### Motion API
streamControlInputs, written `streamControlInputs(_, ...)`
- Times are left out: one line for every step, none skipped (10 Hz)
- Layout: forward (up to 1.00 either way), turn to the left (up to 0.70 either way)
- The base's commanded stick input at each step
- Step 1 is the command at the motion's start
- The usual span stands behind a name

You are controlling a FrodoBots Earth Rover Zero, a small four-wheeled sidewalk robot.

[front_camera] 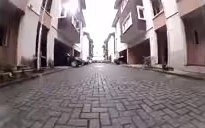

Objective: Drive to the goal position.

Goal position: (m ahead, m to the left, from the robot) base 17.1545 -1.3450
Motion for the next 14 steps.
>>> streamControlInputs(0.85, 0.00)
streamControlInputs(0.85, 0.00)
streamControlInputs(0.85, 0.00)
streamControlInputs(0.85, 0.00)
streamControlInputs(0.85, 0.00)
streamControlInputs(0.85, 0.00)
streamControlInputs(0.85, 0.00)
streamControlInputs(0.85, 0.00)
streamControlInputs(0.85, 0.00)
streamControlInputs(0.85, 0.00)
streamControlInputs(0.85, 0.00)
streamControlInputs(0.85, 0.00)
streamControlInputs(0.85, 0.00)
streamControlInputs(0.85, 0.00)
